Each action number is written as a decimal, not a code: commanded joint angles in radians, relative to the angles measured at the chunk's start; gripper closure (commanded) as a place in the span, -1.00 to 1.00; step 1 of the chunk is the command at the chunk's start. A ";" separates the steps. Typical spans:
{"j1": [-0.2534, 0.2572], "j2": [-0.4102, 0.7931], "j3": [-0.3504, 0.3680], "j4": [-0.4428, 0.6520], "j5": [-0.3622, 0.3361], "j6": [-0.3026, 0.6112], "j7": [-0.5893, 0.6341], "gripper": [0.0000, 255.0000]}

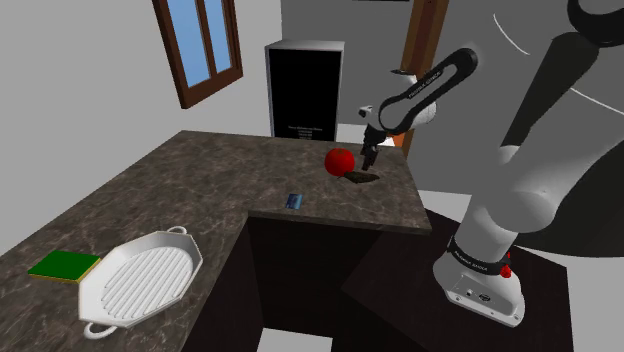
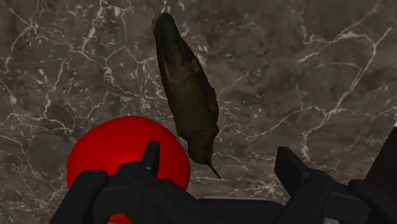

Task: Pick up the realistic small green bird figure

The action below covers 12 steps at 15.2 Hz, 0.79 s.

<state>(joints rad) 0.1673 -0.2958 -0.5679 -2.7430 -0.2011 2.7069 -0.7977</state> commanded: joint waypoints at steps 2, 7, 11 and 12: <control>0.150 0.159 -0.146 0.030 0.196 0.138 -0.260 -1.00; 0.292 0.315 -0.218 0.068 0.621 0.209 -0.623 -1.00; 0.246 0.423 -0.115 0.105 0.953 0.227 -0.879 -1.00; 0.237 0.422 -0.107 0.105 0.949 0.228 -0.876 -1.00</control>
<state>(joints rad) 0.4140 0.1182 -0.6886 -2.6400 0.7125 2.9324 -1.6456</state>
